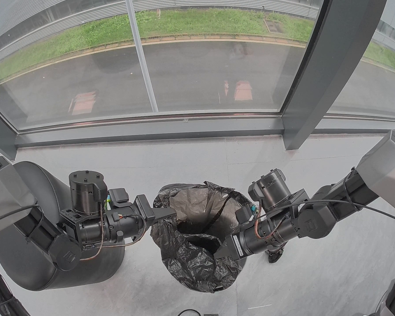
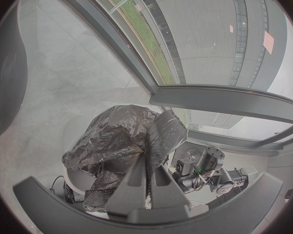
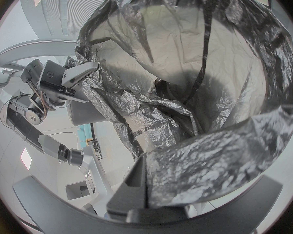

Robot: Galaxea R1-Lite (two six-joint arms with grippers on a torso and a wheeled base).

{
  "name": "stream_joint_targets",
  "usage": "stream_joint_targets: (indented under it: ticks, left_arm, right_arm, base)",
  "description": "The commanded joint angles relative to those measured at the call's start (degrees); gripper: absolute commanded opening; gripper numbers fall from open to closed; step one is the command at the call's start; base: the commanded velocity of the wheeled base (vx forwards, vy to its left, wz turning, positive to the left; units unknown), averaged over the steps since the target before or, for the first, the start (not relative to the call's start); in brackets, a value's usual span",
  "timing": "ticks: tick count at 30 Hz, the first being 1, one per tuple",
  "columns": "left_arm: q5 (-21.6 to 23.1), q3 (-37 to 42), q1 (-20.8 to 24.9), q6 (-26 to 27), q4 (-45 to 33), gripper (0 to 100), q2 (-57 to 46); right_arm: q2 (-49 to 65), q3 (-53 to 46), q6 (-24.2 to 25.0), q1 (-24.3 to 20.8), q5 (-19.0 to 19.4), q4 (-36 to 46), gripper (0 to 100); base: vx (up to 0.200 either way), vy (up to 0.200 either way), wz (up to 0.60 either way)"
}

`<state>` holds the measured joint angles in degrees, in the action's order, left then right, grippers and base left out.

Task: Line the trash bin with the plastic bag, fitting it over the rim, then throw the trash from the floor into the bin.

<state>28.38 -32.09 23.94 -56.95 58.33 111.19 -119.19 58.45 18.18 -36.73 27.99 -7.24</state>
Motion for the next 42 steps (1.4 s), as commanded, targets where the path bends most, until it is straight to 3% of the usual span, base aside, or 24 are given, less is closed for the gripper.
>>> stream_joint_targets:
  ticks: [1,13,29,33,42]
  left_arm:
    - [0.0,-1.0,-0.6,0.0,0.8,0,1.7]
    - [0.1,-1.0,-1.8,0.3,5.0,0,6.8]
    - [-1.5,5.7,-0.9,0.2,6.4,0,5.3]
    - [-4.6,7.5,0.1,0.4,6.4,0,5.3]
    - [-9.7,10.2,3.4,1.9,6.1,0,6.1]
  right_arm:
    - [-4.2,4.1,-0.2,-0.3,0.0,0.5,0]
    - [-8.3,7.2,-1.1,0.1,0.0,0.6,0]
    - [-1.7,-4.6,-4.2,0.5,-2.5,0.1,0]
    - [-0.3,-9.6,-6.8,0.3,-8.9,-1.7,0]
    - [-0.8,-15.0,-8.4,-0.4,-12.2,-8.5,0]
  base:
    - [0.0,0.0,0.0]
    - [0.0,0.0,0.0]
    - [0.0,0.0,0.0]
    - [0.0,0.0,0.0]
    - [0.0,0.0,0.0]
